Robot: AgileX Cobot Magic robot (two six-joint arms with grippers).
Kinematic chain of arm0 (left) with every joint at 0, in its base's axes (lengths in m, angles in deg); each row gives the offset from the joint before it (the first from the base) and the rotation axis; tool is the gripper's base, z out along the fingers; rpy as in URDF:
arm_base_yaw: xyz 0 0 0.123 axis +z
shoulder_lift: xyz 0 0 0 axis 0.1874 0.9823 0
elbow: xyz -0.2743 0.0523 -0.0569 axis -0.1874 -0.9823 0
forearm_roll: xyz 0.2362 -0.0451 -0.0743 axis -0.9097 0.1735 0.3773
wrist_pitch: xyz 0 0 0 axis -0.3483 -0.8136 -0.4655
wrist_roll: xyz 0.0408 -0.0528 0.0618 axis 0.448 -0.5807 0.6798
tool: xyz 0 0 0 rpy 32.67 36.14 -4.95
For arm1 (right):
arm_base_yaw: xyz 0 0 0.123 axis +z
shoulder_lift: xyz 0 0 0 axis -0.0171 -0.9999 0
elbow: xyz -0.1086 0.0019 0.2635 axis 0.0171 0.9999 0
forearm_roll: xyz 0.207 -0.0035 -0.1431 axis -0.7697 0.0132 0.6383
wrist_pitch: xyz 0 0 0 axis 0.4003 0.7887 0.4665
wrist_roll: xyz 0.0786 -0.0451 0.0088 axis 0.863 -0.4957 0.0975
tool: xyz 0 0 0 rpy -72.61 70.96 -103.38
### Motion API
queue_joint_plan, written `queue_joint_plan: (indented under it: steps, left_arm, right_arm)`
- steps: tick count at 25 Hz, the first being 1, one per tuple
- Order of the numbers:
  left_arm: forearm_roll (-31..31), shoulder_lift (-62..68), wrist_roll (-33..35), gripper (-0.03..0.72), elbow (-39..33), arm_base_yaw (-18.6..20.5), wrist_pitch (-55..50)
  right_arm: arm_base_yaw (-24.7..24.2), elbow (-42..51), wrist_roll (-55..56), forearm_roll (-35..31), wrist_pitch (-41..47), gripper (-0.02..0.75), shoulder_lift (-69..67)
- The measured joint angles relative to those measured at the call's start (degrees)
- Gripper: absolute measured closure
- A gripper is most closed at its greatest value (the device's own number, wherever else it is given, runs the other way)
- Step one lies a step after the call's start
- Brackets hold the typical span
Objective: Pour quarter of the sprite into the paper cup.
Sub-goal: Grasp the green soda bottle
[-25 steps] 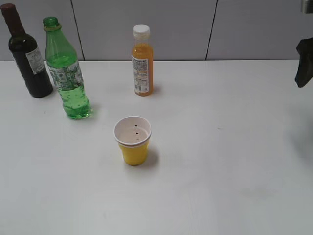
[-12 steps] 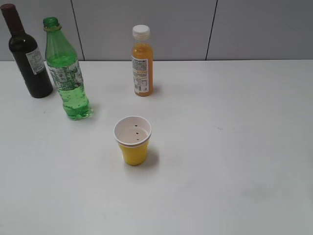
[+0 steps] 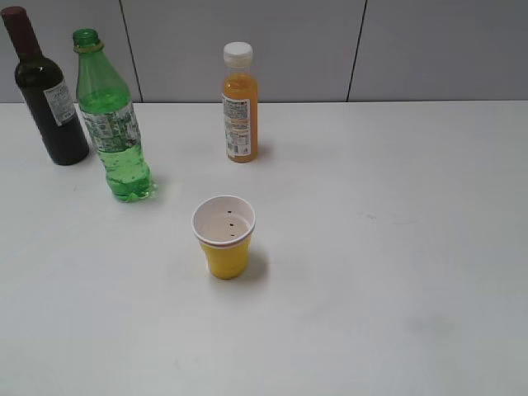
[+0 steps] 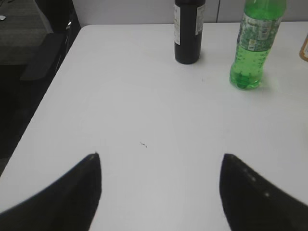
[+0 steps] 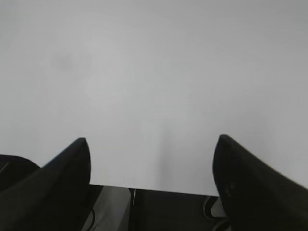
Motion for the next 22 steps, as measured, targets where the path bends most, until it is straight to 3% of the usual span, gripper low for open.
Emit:
queue_joint_plan:
  steps: [6,22]
  left_arm:
    - [0.0,0.0,0.0,0.105,0.0,0.0,0.0]
    - [0.0,0.0,0.0,0.105,0.0,0.0,0.0]
  right_arm:
    - [0.0,7.9,0.1,-0.1,0.4,0.145,13.1]
    - [0.0,8.5,0.0,-0.1,0.6,0.146,37.4]
